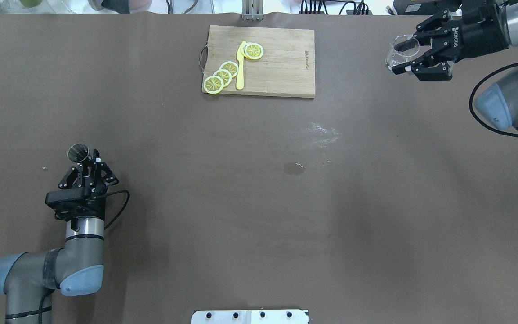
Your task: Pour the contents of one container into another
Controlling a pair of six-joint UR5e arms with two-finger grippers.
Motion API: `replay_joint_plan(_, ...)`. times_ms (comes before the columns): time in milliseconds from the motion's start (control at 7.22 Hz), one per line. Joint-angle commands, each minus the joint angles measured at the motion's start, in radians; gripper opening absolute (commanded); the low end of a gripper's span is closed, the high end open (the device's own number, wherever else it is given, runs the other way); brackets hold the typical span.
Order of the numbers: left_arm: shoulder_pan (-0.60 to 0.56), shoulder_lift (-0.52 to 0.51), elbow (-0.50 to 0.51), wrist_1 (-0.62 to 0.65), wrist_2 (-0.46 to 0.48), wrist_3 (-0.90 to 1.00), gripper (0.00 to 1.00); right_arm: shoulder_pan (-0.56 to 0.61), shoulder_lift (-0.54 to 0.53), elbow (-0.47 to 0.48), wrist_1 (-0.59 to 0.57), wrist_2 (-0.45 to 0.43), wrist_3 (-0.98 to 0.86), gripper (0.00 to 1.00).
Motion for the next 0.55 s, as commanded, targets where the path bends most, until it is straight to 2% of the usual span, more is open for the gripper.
replay_joint_plan(0, -0.034, -0.093, -0.009, -0.045, -0.051, 0.238, 0.07, 0.015, -0.003, 0.067, -0.044, -0.003, -0.001, 0.00)
replay_joint_plan(277, -0.042, -0.188, -0.002, -0.067, -0.060, 0.433, 0.06, 0.021, 0.006, 0.127, -0.108, -0.004, -0.001, 0.00)
replay_joint_plan(416, -0.042, -0.231, 0.018, -0.147, -0.072, 0.572, 0.04, 0.026, -0.003, 0.138, -0.118, -0.001, -0.001, 0.00)
